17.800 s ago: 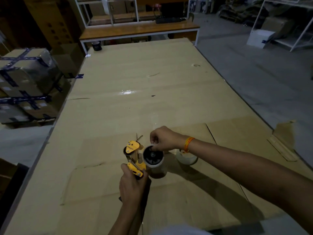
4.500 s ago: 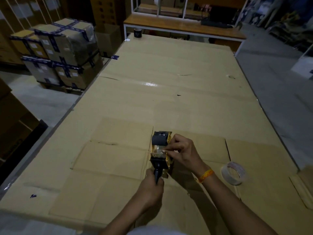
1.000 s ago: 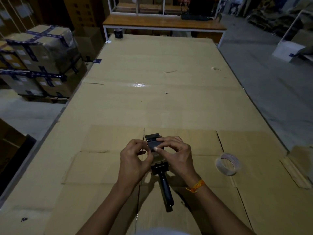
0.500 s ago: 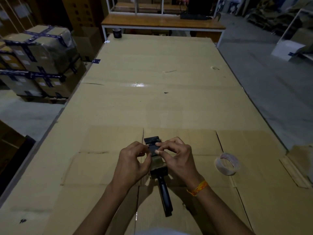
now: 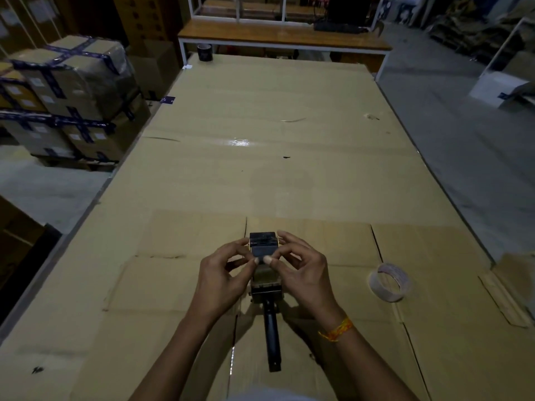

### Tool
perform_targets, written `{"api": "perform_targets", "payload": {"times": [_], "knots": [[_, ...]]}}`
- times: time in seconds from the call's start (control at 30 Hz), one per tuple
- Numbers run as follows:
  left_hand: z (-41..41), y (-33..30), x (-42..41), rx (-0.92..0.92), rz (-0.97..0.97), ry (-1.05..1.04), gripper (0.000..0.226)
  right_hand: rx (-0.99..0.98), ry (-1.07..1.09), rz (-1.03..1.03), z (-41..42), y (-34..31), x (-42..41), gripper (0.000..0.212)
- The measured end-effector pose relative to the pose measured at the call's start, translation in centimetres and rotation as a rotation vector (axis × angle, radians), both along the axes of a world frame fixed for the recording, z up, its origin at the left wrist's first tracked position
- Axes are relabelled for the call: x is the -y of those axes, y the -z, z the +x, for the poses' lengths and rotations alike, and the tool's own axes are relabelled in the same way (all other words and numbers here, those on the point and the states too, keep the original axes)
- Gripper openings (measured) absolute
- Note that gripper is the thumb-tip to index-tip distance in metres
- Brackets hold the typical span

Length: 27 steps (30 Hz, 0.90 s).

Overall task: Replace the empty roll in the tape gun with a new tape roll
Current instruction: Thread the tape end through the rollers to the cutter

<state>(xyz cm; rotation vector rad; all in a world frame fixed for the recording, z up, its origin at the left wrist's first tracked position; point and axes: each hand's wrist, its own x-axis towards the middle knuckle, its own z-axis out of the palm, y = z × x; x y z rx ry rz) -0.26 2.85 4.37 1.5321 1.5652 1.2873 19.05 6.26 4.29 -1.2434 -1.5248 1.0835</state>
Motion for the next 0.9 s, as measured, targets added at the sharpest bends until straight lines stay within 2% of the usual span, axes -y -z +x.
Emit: {"api": "perform_targets", "payload": {"times": [0.1,0.2,0.4,0.63,0.9], "knots": [[-0.1,-0.4,0.0,-0.008,-0.031,0.006,0.01,-0.023,0.003,-0.065,0.2,-0.3,0.1,0.007],[-0.4,-0.8,-0.2,-0.103,-0.043,0.025,0.011,0.01,-0.004,-0.074,0.4,-0.8,0.1,0.008],[-0.4,-1.6,-0.5,-0.365,-0.048,0.082,0.01,0.177,0.007,-0.022,-0.1,-1.3,0.2,0.009],[-0.7,-3.5,0.6,-0.534,-0.162,0.142,0.013,0.343,-0.002,0.044,0.2,-2.1,1.9,0.013],[-0.6,-5.1,0.2,-0.533,-0.275,0.098,0.015,0.438,-0.033,0.042,-0.4,-3.5,1.2,0.016]]}}
